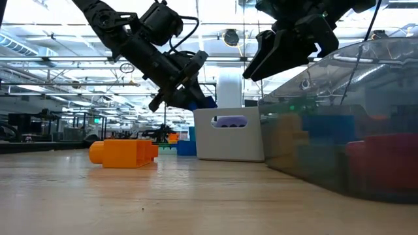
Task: Pick & Place Toys
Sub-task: Put the blue game piece into the black bin
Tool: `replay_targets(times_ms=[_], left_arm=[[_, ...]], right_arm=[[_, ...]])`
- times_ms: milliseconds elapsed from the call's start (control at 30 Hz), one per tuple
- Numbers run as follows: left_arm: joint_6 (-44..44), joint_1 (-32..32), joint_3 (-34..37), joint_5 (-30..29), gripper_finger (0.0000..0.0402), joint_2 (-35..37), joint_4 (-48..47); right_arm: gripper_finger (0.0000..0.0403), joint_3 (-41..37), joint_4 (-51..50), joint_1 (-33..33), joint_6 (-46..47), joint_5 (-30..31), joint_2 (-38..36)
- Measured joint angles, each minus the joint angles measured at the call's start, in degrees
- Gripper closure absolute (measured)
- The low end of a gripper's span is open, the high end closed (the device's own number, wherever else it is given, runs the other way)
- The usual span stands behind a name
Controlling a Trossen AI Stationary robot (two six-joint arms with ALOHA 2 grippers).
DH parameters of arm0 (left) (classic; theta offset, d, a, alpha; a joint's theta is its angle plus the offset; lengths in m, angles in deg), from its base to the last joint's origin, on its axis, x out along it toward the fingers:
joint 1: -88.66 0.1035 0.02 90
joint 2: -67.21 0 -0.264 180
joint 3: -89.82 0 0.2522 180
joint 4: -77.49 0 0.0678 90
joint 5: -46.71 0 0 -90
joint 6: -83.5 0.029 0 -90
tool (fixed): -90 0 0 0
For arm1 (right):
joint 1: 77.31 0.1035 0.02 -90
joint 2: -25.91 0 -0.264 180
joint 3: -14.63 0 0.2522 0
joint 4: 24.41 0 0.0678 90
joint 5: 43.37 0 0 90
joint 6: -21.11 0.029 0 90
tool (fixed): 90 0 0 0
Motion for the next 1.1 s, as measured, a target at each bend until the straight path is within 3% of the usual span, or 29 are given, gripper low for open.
replay_targets(times_ms=[1100], left_arm=[[-4.04, 0.07, 0.0, -0.72, 0.0295, 0.02, 1.25]], right_arm=[[0.0204, 0.0, 0.01, 0.01, 0.02, -0.04, 0.0]])
